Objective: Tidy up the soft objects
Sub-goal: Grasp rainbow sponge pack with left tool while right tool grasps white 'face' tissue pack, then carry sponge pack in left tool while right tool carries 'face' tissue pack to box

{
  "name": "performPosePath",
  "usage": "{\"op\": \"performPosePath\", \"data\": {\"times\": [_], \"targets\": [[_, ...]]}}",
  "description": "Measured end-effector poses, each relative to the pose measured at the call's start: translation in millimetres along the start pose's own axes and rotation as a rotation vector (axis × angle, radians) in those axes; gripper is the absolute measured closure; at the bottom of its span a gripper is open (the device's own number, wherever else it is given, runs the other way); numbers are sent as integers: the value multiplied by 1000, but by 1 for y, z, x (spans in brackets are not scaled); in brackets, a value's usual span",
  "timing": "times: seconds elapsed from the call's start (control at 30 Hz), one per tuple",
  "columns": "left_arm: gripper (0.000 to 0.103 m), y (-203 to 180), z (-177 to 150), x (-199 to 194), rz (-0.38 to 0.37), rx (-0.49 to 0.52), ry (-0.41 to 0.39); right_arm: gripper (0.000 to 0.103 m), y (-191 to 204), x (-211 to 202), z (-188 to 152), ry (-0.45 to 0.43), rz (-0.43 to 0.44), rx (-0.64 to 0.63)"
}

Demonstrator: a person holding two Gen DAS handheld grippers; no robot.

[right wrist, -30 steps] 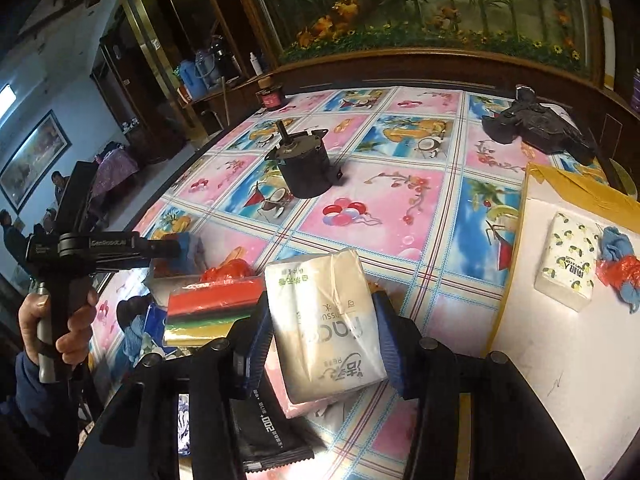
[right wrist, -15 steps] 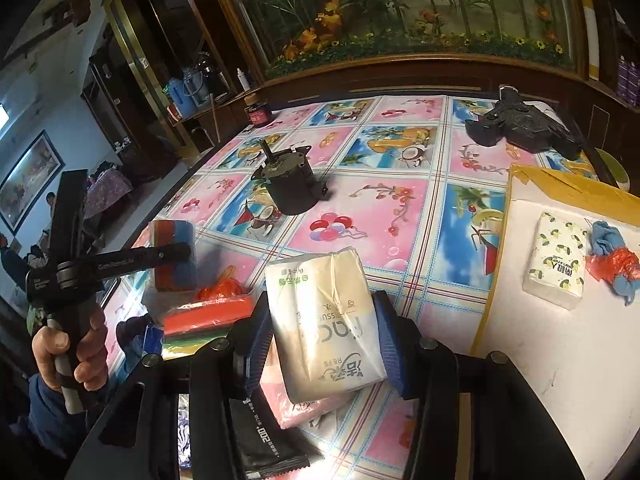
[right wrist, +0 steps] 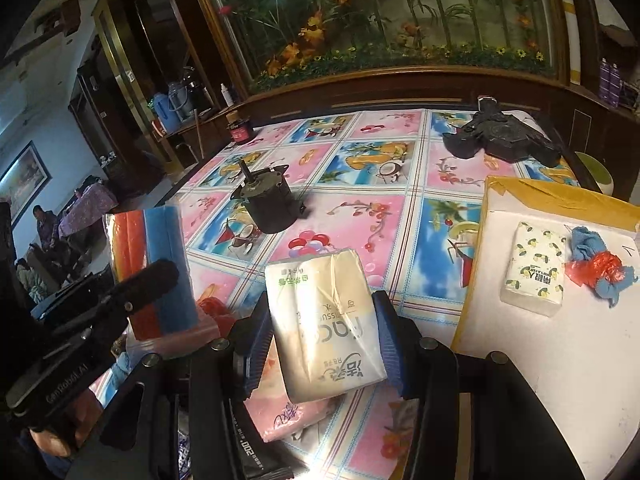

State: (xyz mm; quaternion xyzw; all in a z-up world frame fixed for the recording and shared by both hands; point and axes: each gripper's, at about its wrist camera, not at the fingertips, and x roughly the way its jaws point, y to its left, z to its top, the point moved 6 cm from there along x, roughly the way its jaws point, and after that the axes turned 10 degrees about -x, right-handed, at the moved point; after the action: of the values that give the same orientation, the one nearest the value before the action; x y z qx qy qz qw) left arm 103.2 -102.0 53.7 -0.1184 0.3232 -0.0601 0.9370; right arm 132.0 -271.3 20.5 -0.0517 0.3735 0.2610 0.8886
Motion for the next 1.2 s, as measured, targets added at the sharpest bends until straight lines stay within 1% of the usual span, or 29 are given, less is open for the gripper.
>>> {"op": "performPosePath", "data": {"times": [0.2, 0.57, 0.93, 1.2], "targets": [[80, -2, -7, 3, 26, 23, -5, 56, -6, -1, 2, 0, -8, -4], [80, -14, -16, 2, 125, 125, -67, 56, -13, -1, 3, 4, -2, 5], [80, -29, -20, 1, 160, 186, -95, 56, -21, -5, 3, -7, -10, 33], [80, -46, -23, 2, 166, 236, -84, 56, -32, -10, 4, -20, -15, 62]]}}
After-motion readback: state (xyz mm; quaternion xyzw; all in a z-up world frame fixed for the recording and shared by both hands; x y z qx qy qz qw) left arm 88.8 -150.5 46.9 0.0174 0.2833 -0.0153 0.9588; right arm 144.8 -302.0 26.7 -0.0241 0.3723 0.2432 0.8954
